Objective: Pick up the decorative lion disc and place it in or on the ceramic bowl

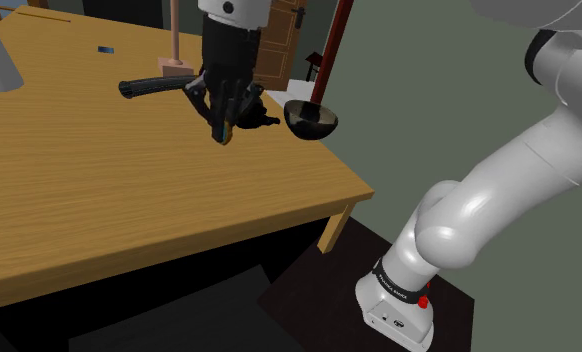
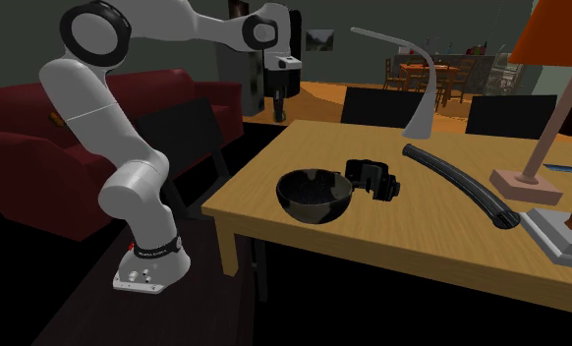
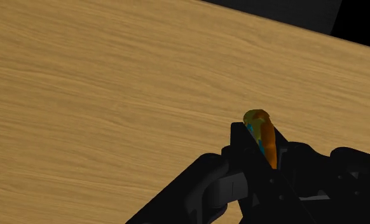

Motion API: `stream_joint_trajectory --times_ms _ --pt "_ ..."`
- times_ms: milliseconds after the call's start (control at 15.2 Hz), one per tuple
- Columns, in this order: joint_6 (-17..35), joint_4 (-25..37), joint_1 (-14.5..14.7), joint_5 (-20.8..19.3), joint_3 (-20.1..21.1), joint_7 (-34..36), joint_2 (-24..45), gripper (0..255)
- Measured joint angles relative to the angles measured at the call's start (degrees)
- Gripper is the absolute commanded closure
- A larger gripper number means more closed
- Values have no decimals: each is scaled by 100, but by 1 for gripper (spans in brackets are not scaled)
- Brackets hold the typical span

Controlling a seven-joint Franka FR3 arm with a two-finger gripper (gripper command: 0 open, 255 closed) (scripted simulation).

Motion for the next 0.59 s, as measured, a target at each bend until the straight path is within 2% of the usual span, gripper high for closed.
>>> stream_joint_trajectory --times_ms 594 --pt "-651 745 -32 -60 -24 42 101 255"
